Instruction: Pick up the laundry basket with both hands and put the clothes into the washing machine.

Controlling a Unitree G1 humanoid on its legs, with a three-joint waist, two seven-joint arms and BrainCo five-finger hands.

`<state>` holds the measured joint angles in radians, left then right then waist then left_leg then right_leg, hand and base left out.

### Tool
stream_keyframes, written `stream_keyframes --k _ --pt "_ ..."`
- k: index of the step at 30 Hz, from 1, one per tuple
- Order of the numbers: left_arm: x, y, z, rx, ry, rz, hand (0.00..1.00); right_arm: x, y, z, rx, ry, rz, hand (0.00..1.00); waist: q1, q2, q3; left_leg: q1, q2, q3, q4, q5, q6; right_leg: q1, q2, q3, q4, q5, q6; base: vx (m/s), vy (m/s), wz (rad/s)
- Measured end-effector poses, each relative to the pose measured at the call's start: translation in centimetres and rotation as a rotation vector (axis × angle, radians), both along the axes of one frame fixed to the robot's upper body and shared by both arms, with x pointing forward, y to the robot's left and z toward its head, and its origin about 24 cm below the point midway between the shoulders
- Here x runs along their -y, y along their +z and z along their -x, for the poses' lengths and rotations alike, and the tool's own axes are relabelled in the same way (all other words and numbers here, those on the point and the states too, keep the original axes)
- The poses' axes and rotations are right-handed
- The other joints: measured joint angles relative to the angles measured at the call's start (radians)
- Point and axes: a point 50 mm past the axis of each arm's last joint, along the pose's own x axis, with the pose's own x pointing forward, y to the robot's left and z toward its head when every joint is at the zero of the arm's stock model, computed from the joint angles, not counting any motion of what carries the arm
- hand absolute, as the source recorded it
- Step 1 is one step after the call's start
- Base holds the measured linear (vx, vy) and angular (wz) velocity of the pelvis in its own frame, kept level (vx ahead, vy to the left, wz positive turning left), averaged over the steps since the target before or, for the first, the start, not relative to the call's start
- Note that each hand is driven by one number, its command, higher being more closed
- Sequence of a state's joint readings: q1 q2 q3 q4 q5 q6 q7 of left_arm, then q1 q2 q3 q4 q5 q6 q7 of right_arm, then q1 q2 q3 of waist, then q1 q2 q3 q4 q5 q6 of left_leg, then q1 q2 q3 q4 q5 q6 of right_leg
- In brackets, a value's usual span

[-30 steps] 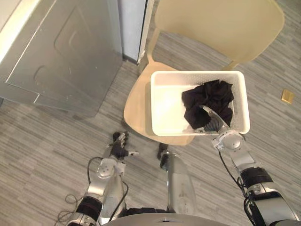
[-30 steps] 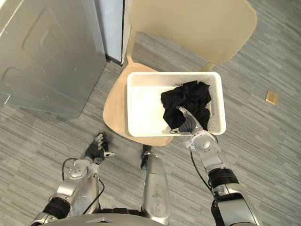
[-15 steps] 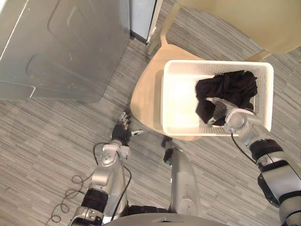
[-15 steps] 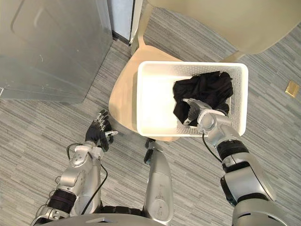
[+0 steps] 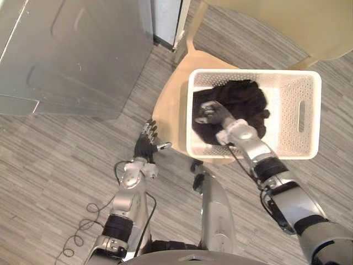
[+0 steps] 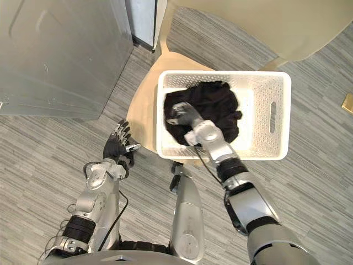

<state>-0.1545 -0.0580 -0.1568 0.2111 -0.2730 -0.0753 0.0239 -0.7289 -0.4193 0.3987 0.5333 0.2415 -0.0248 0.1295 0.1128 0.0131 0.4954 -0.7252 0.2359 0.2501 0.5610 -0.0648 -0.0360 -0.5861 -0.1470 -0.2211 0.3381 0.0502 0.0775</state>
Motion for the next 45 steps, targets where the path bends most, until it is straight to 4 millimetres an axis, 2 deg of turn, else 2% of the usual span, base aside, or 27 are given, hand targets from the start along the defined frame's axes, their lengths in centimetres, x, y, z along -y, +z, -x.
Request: stream_keyframes --k 4,5,6,8,14,20,21,23,25,27,30,31,33,37,40,42,45 --pt "-0.2 -0.2 0.0 -0.005 0.023 -0.001 0.00 -2.7 2.8 0.8 0.087 0.113 -0.175 1.00 0.000 0.002 -0.001 0.027 0.000 -0.003 -0.021 0.010 -0.005 0.021 0.002 -0.006 0.002 -0.006 -0.009 -0.02 -0.056 0.05" --pt "-0.2 -0.5 0.0 -0.015 0.025 -0.002 0.00 -4.0 4.3 1.1 0.140 0.158 -0.223 1.00 0.000 0.002 -0.001 0.038 0.000 -0.004 -0.027 0.010 -0.010 0.029 0.004 -0.007 0.003 -0.009 -0.013 -0.03 -0.037 0.01" --pt "-0.1 -0.6 0.0 -0.020 0.025 -0.004 0.00 -4.3 4.9 1.1 0.163 0.170 -0.234 1.00 0.001 0.002 -0.001 0.042 0.000 -0.004 -0.032 0.011 -0.010 0.030 0.004 -0.008 0.003 -0.009 -0.014 -0.04 -0.061 0.04" --pt "-0.2 -0.6 -0.1 -0.026 0.039 0.003 0.00 -4.7 7.4 0.8 0.244 0.166 -0.285 1.00 0.003 0.003 -0.001 0.046 -0.001 -0.005 -0.052 0.024 -0.011 0.030 0.005 -0.016 0.002 -0.008 -0.018 -0.03 -0.062 0.09" --pt "-0.2 -0.5 -0.2 -0.025 0.053 0.018 0.00 -2.0 11.8 0.3 0.391 0.035 -0.400 1.00 0.018 0.005 -0.002 0.046 -0.001 -0.014 -0.070 0.053 -0.009 0.033 0.006 -0.034 0.003 -0.010 -0.024 -0.01 -0.050 0.08" --pt "-0.2 -0.3 -0.2 -0.017 0.061 0.034 0.00 1.0 14.1 1.2 0.503 -0.042 -0.408 1.00 0.006 0.006 -0.003 0.054 -0.003 -0.035 -0.080 0.065 -0.009 0.054 0.008 -0.060 0.005 -0.020 -0.031 0.02 -0.037 0.11" --pt "-0.2 -0.3 -0.2 -0.018 0.061 0.033 0.00 1.7 14.0 1.5 0.513 -0.064 -0.411 0.00 0.004 0.006 -0.003 0.064 -0.005 -0.035 -0.084 0.065 -0.009 0.063 0.005 -0.061 0.008 -0.024 -0.031 0.02 -0.026 0.07" --pt "-0.3 -0.2 -0.1 -0.010 0.062 0.034 0.00 3.1 13.0 2.1 0.513 -0.093 -0.367 0.00 -0.003 0.010 -0.007 0.083 -0.014 -0.033 -0.082 0.063 -0.008 0.069 -0.011 -0.061 0.042 -0.047 -0.028 0.02 -0.021 0.10" --pt "-0.3 0.2 0.0 0.010 0.061 0.037 0.00 3.7 12.5 2.5 0.508 -0.095 -0.332 0.00 -0.005 0.016 -0.010 0.083 -0.013 -0.033 -0.073 0.059 -0.007 0.068 -0.013 -0.061 0.052 -0.051 -0.026 0.00 -0.006 0.03" --pt "-0.4 0.5 0.2 0.033 0.050 0.018 0.00 4.6 10.6 2.9 0.468 -0.101 -0.211 0.00 -0.006 0.020 -0.012 0.092 -0.013 -0.029 -0.071 0.057 -0.006 0.070 -0.014 -0.054 0.062 -0.056 -0.025 -0.02 -0.015 -0.04" --pt "-0.4 0.1 0.5 0.037 -0.001 -0.036 0.00 5.0 6.4 2.8 0.331 -0.068 -0.009 0.00 -0.014 0.020 -0.012 0.112 -0.014 -0.027 -0.078 0.059 -0.008 0.080 -0.012 -0.046 0.064 -0.056 -0.026 -0.03 -0.022 -0.06" --pt "-0.4 0.1 0.5 0.035 -0.005 -0.038 0.00 5.2 5.7 2.7 0.304 -0.072 0.018 0.00 -0.014 0.020 -0.012 0.114 -0.014 -0.027 -0.079 0.060 -0.008 0.081 -0.012 -0.045 0.064 -0.056 -0.026 -0.06 -0.031 0.00" --pt "0.1 -0.2 0.7 0.027 -0.036 -0.055 0.00 6.0 2.6 2.1 0.176 -0.094 0.102 0.00 -0.015 0.020 -0.012 0.114 -0.019 -0.031 -0.097 0.067 -0.011 0.077 -0.013 -0.047 0.059 -0.055 -0.027 -0.06 -0.033 0.04" --pt "0.5 -0.6 0.9 0.012 -0.057 -0.065 0.00 6.2 -1.4 1.9 0.007 -0.090 0.212 0.00 -0.006 0.020 -0.014 0.100 -0.025 -0.035 -0.136 0.096 -0.016 0.063 -0.016 -0.068 0.044 -0.055 -0.028 -0.04 -0.037 0.12" --pt "0.7 -0.7 1.0 0.013 -0.067 -0.078 0.00 5.6 -3.3 1.7 -0.064 -0.081 0.266 0.00 -0.006 0.020 -0.014 0.087 -0.028 -0.035 -0.169 0.122 -0.015 0.053 -0.023 -0.093 0.034 -0.051 -0.031 -0.02 -0.044 0.24" --pt "0.8 -0.6 1.0 0.019 -0.077 -0.085 0.00 5.4 -3.8 1.5 -0.081 -0.085 0.304 0.00 0.000 0.020 -0.017 0.069 -0.028 -0.037 -0.169 0.127 -0.014 0.041 -0.023 -0.099 0.034 -0.050 -0.033 0.00 -0.034 0.14" --pt "0.7 -0.6 1.0 0.021 -0.077 -0.086 0.00 5.3 -2.9 0.3 -0.060 -0.092 0.403 0.00 0.005 0.020 -0.017 0.041 -0.028 -0.038 -0.166 0.130 -0.011 0.018 -0.025 -0.102 0.033 -0.035 -0.034 0.00 -0.006 0.01"
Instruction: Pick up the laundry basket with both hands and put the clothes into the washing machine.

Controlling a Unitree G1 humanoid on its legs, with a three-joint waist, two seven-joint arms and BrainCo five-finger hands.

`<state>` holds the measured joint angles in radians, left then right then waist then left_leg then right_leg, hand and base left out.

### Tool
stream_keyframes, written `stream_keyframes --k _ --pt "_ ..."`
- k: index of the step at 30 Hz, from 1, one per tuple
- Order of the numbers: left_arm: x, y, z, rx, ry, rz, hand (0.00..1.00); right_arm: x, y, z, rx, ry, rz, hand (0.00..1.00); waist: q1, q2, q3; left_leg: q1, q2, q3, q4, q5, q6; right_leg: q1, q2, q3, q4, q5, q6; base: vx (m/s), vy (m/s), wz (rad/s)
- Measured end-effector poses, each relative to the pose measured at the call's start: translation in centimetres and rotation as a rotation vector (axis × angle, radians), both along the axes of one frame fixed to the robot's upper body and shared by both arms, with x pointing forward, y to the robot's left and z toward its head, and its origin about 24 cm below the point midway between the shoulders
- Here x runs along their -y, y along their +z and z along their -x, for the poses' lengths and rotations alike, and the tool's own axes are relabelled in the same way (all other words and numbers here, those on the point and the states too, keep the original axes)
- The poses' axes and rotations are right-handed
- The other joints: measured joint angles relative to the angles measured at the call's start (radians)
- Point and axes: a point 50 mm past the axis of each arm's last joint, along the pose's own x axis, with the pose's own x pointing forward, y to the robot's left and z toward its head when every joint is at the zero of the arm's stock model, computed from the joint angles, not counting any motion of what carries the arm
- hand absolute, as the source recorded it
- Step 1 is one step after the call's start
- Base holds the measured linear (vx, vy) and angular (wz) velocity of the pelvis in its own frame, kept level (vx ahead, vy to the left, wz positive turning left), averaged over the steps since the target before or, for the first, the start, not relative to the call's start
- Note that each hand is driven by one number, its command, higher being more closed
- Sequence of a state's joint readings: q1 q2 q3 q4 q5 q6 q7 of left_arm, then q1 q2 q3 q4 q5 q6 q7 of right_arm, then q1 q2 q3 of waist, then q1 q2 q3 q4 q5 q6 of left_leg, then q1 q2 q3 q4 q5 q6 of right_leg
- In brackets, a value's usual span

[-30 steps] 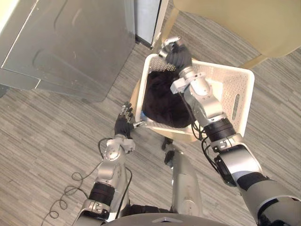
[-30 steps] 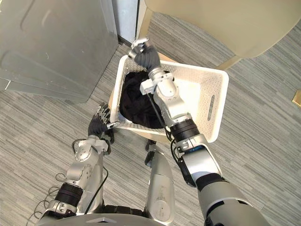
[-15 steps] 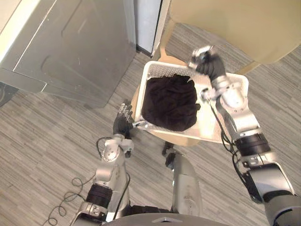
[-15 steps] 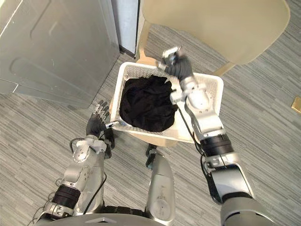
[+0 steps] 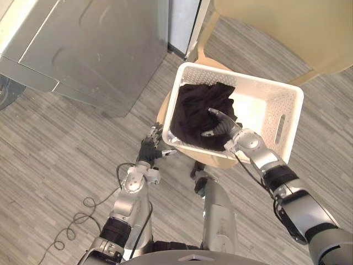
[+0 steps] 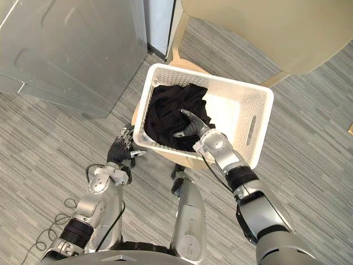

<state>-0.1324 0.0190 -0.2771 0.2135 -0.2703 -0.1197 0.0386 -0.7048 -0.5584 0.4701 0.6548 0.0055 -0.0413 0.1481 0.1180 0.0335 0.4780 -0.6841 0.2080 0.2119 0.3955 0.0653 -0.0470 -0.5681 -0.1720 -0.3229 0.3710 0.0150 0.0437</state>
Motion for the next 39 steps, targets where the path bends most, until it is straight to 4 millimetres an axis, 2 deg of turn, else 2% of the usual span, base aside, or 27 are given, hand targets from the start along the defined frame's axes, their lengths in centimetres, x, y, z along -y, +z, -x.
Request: stream_keyframes --k 6,9,10,13,17,21,25,26,27,30,32,36,39 --pt "0.0 0.2 0.0 0.007 0.003 0.010 0.00 0.1 1.4 -2.1 0.057 -0.038 0.280 0.00 -0.002 0.001 -0.020 -0.039 -0.002 -0.008 -0.007 0.007 -0.003 -0.031 -0.005 -0.016 0.000 0.003 -0.007 -0.01 -0.022 0.06" --pt "0.4 0.5 0.0 0.014 0.003 0.034 0.00 -0.2 1.4 -2.8 0.047 -0.055 0.349 0.00 0.004 0.001 -0.023 -0.038 -0.004 -0.005 -0.026 0.018 -0.006 -0.034 -0.007 -0.022 -0.001 0.001 -0.010 0.00 -0.048 0.07" --pt "0.7 1.0 0.0 0.030 0.002 0.060 0.00 -0.3 1.3 -3.1 0.037 -0.059 0.379 1.00 0.013 0.001 -0.026 -0.039 -0.005 0.000 -0.034 0.022 -0.008 -0.041 -0.008 -0.021 0.000 0.000 -0.011 0.01 -0.053 -0.01" --pt "0.9 1.9 -0.1 0.056 0.012 0.103 0.00 -1.0 1.1 -3.4 0.010 -0.072 0.387 1.00 0.018 0.003 -0.030 -0.038 -0.006 0.004 -0.046 0.029 -0.007 -0.047 -0.009 -0.021 0.001 -0.001 -0.013 0.01 -0.048 0.00" --pt "0.7 2.3 -0.4 0.064 0.033 0.136 0.00 -1.5 1.0 -3.6 -0.021 -0.092 0.270 1.00 0.016 0.003 -0.030 -0.033 -0.006 0.006 -0.054 0.031 -0.008 -0.047 -0.007 -0.021 0.000 -0.004 -0.015 0.02 -0.056 0.00" --pt "0.3 2.7 -0.7 0.076 0.052 0.150 0.00 -1.5 1.0 -3.5 -0.042 -0.154 -0.016 1.00 0.016 0.003 -0.030 -0.029 -0.002 0.009 -0.058 0.036 -0.014 -0.045 -0.002 -0.020 -0.001 -0.004 -0.015 0.01 -0.052 -0.02" --pt "-1.2 2.7 -1.1 0.074 0.127 0.159 0.00 -1.6 -0.1 -1.9 -0.040 -0.194 -0.418 1.00 0.017 0.003 -0.030 -0.026 0.018 0.011 -0.027 0.042 -0.004 -0.038 0.013 -0.017 0.005 -0.004 -0.017 0.02 -0.067 -0.08" --pt "-1.4 2.7 -1.1 0.074 0.135 0.159 0.00 -1.5 -0.3 -1.6 -0.040 -0.201 -0.466 1.00 0.017 0.003 -0.030 -0.022 0.020 0.011 -0.024 0.042 -0.003 -0.034 0.015 -0.017 0.006 -0.004 -0.017 0.02 -0.072 -0.08" --pt "-1.6 2.6 -1.1 0.071 0.148 0.160 0.00 -1.3 -0.6 -1.1 -0.036 -0.223 -0.574 1.00 0.016 0.003 -0.030 -0.011 0.025 0.011 -0.019 0.039 -0.001 -0.021 0.018 -0.016 0.008 -0.005 -0.018 0.01 -0.047 -0.06" --pt "-2.2 2.5 -1.0 0.068 0.166 0.160 0.00 -0.5 -0.2 0.2 0.020 -0.241 -0.757 1.00 0.011 0.003 -0.030 0.025 0.037 0.013 0.017 0.012 -0.002 0.016 0.021 -0.008 0.031 -0.025 -0.022 -0.03 -0.050 -0.09" --pt "-2.3 2.4 -0.8 0.070 0.171 0.161 0.00 1.0 1.5 1.3 0.134 -0.250 -0.905 1.00 0.011 0.003 -0.030 0.054 0.041 0.019 0.030 -0.012 -0.008 0.039 0.020 0.004 0.042 -0.046 -0.022 -0.09 -0.029 -0.10" --pt "-2.5 2.3 -0.3 0.069 0.176 0.181 0.00 3.1 3.7 3.2 0.300 -0.260 -1.088 1.00 0.001 0.003 -0.030 0.089 0.041 0.040 0.009 -0.011 -0.009 0.065 0.009 -0.003 0.030 -0.045 -0.019 -0.06 -0.012 -0.02" --pt "-2.5 2.4 0.4 0.079 0.162 0.183 0.00 4.1 3.7 5.2 0.377 -0.278 -1.218 1.00 -0.010 0.003 -0.030 0.139 0.036 0.057 -0.012 -0.005 -0.013 0.113 -0.005 -0.019 0.023 -0.041 -0.012 0.00 -0.010 0.14"
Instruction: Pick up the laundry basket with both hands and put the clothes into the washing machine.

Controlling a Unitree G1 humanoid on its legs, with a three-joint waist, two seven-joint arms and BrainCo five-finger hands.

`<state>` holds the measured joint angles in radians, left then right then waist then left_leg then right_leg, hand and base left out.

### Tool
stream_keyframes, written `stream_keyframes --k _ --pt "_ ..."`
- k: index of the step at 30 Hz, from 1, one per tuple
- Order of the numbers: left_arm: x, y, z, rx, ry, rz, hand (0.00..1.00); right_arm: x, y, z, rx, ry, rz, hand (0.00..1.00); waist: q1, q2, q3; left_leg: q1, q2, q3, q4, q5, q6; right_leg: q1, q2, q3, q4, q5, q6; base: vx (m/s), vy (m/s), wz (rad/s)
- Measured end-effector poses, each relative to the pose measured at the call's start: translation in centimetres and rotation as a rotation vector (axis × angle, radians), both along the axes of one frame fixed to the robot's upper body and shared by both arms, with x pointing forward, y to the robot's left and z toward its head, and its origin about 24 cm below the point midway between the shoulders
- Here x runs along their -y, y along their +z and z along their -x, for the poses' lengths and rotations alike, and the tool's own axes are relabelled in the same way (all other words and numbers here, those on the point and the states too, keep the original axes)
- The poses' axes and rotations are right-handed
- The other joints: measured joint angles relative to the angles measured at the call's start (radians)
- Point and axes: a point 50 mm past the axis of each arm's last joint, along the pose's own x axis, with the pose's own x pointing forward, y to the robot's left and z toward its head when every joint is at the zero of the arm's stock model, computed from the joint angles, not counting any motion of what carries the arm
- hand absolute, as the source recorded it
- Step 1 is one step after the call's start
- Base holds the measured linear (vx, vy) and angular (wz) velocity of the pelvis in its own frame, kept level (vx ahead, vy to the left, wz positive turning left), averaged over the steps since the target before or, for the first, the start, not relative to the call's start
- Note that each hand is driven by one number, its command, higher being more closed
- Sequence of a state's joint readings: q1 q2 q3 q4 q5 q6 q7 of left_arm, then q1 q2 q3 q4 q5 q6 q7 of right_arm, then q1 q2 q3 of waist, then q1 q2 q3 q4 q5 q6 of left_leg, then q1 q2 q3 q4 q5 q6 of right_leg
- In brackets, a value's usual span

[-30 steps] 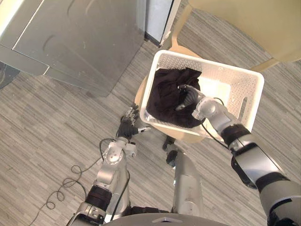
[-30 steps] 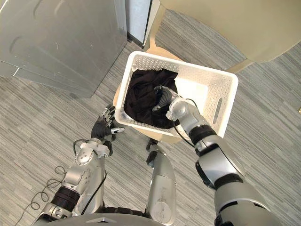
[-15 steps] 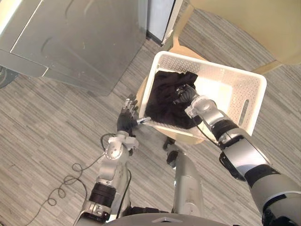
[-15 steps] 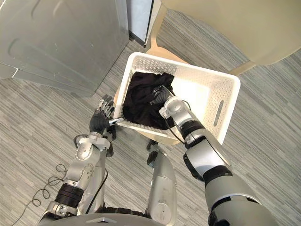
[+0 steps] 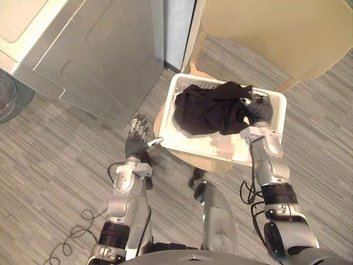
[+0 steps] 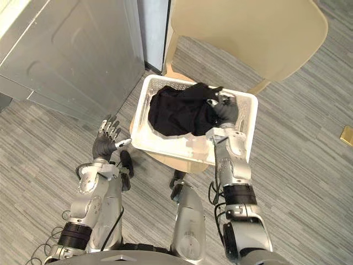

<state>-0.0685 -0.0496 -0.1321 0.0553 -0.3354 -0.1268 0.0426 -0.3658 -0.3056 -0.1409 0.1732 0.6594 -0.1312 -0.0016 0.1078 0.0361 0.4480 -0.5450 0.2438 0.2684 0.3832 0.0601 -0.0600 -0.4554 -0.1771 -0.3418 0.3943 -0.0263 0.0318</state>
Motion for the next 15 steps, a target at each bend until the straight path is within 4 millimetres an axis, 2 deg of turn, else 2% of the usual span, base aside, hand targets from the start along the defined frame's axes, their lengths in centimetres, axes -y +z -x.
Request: stream_keyframes --k 4,8,12,15 --pt "0.7 0.5 0.8 0.031 -0.060 -0.003 0.00 0.0 -0.4 2.6 0.058 -0.004 -0.092 1.00 -0.002 0.000 0.000 0.061 -0.013 0.007 -0.010 -0.004 0.002 0.055 -0.014 0.001 0.000 -0.009 0.012 0.03 -0.001 0.04" --pt "1.7 1.3 1.1 0.079 -0.139 -0.025 0.00 -0.5 -0.9 4.8 0.081 0.009 -0.106 1.00 -0.013 -0.001 -0.001 0.112 -0.025 0.006 -0.017 -0.011 0.001 0.099 -0.026 0.001 0.010 -0.026 0.019 0.02 -0.012 0.03" --pt "2.4 1.5 1.2 0.098 -0.204 -0.071 0.00 -0.9 -2.1 5.5 0.046 0.040 -0.100 1.00 -0.032 -0.012 -0.018 0.122 -0.029 0.006 -0.018 -0.014 -0.001 0.105 -0.028 0.007 0.013 -0.029 0.021 0.00 -0.007 -0.01" --pt "3.8 2.3 0.8 0.151 -0.284 -0.142 0.00 -2.0 -2.0 5.8 0.061 0.108 -0.080 1.00 -0.048 -0.014 -0.019 0.124 -0.036 0.006 -0.018 -0.015 -0.002 0.100 -0.027 0.019 0.015 -0.029 0.022 -0.01 -0.023 -0.06"
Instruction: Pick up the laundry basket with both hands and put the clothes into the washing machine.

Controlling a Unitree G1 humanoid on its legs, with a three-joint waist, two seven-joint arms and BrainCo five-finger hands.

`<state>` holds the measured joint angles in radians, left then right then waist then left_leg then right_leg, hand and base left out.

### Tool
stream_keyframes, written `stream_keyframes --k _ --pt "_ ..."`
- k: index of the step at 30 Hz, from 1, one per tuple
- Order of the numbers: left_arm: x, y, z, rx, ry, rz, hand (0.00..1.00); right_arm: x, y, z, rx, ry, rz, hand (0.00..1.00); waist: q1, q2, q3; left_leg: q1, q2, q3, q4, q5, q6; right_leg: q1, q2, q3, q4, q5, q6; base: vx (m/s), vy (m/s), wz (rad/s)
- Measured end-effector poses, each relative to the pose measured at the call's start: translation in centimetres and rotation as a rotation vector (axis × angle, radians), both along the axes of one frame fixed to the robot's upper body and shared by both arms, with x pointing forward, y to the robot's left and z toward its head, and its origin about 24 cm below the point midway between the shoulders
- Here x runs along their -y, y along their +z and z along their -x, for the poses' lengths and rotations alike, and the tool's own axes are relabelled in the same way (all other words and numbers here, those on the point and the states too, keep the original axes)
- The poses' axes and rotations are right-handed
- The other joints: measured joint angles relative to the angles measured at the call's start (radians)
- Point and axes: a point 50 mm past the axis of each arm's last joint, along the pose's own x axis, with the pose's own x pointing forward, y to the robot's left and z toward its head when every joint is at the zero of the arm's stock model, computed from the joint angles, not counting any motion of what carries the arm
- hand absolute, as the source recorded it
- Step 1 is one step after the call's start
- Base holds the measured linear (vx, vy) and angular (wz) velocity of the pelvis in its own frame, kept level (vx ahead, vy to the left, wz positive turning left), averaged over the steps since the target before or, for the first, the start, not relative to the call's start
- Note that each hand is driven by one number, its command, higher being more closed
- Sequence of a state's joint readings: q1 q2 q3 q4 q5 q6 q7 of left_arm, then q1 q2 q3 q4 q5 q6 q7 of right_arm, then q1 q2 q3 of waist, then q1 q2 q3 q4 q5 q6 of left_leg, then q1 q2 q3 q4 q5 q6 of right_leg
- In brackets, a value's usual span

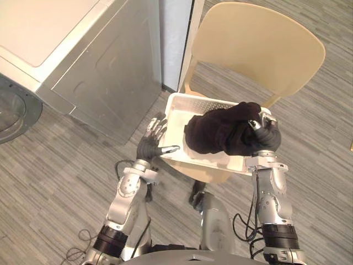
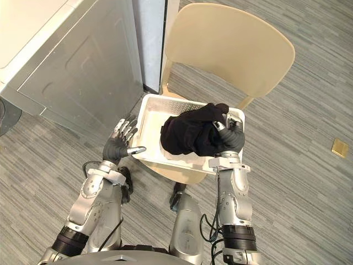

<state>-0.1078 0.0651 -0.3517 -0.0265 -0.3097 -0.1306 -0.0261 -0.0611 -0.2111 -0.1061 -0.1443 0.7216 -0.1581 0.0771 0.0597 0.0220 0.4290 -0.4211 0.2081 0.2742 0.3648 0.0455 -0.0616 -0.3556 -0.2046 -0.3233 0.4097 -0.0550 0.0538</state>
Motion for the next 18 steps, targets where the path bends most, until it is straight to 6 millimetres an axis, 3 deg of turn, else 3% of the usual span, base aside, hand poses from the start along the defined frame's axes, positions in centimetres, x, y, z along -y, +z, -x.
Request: stream_keyframes --k 4,9,12,18 --pt "3.4 1.4 -0.9 0.119 -0.137 -0.158 0.00 -2.1 1.8 0.4 0.086 0.152 0.040 1.00 -0.019 -0.021 -0.016 -0.008 -0.006 0.021 0.005 -0.002 0.002 -0.031 0.002 0.038 0.001 0.013 0.013 -0.02 -0.011 -0.16" --pt "6.3 0.8 -1.3 0.216 -0.260 -0.423 0.00 -3.3 2.7 0.7 0.137 0.274 0.022 1.00 -0.045 -0.046 -0.031 -0.025 0.006 0.029 0.054 -0.034 0.011 -0.031 0.014 0.061 -0.014 0.034 0.023 -0.01 0.010 -0.14" --pt "7.0 0.5 -1.4 0.244 -0.293 -0.497 0.00 -3.3 2.8 0.8 0.137 0.299 0.010 1.00 -0.051 -0.048 -0.031 -0.038 0.009 0.029 0.071 -0.044 0.013 -0.035 0.016 0.066 -0.022 0.036 0.022 -0.01 0.006 -0.02" --pt "7.0 -1.4 -2.2 0.192 -0.297 -0.610 0.00 -5.9 3.5 0.8 0.160 0.438 -0.041 1.00 -0.056 -0.056 -0.036 -0.038 0.003 0.031 0.067 -0.044 0.013 -0.033 0.017 0.078 -0.038 0.048 0.027 0.00 0.000 0.00"
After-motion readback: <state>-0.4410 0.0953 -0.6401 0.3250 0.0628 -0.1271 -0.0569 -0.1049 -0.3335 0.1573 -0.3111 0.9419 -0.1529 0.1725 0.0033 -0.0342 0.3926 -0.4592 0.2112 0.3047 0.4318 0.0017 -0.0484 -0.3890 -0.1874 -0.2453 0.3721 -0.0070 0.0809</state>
